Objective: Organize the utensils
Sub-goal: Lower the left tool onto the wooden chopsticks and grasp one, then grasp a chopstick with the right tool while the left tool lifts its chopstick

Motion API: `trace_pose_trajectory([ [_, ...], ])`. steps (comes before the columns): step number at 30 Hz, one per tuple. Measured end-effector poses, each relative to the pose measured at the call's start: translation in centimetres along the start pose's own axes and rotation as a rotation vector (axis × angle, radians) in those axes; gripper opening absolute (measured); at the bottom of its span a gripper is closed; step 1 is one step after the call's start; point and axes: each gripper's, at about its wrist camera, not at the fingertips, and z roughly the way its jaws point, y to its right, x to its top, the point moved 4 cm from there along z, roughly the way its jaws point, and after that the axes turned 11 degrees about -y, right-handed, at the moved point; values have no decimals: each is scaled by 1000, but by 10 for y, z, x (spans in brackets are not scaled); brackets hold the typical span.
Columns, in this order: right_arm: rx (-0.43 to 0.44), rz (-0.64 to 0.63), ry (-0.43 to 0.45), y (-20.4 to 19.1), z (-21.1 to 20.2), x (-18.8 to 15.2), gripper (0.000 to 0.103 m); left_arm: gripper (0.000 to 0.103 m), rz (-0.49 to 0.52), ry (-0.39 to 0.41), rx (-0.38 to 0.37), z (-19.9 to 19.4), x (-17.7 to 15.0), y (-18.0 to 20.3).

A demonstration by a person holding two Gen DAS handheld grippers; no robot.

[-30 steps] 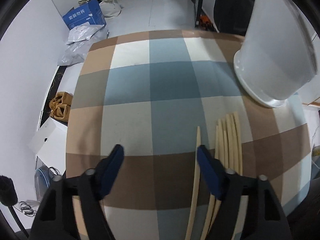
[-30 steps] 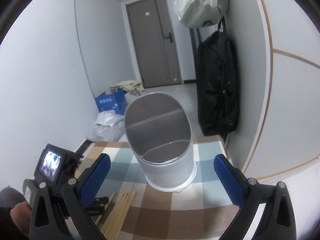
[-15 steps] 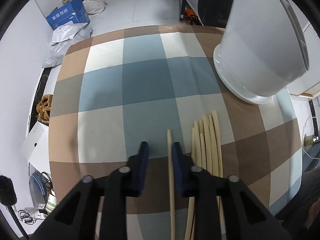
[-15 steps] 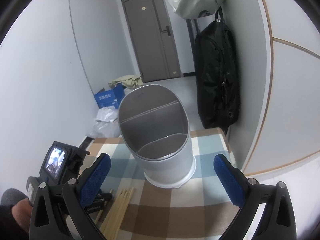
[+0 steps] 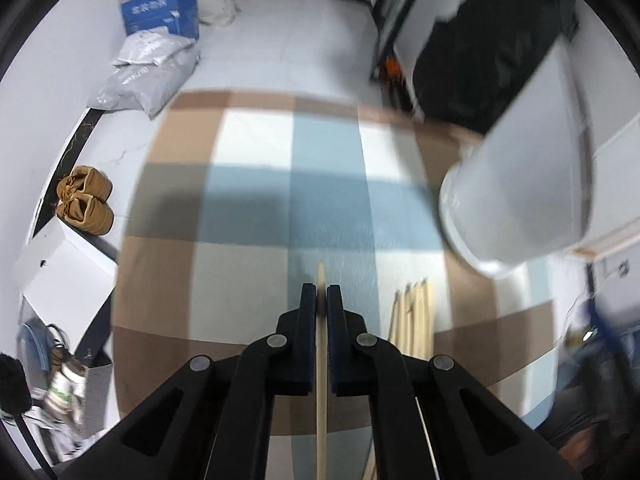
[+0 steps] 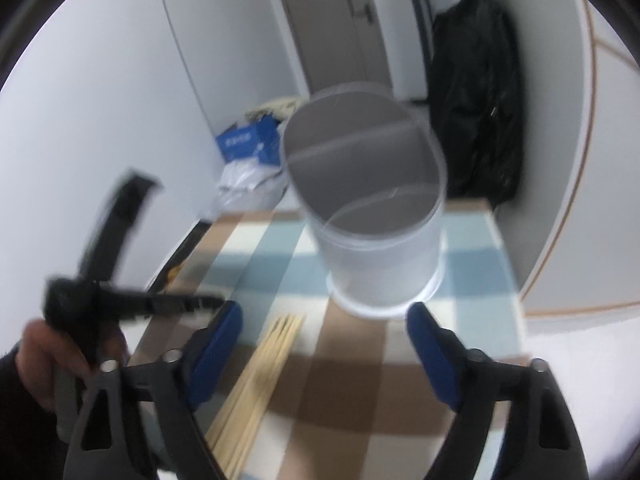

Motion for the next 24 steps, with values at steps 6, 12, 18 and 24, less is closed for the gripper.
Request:
trace_pose_trajectory([
  [6, 34, -45, -168, -22, 32, -12, 51, 1, -42, 162, -59, -44, -6, -8],
  [12, 14, -27, -272, -25, 60, -11, 23, 1, -89, 193, -115, -46, 6, -32],
  [18, -52, -11, -330, -25, 85, -8, 15, 1, -90, 201, -167, -60, -2, -42],
  [24, -107, -30, -361, -32, 99, -3, 15, 1, -110, 206, -199, -66, -7, -50],
])
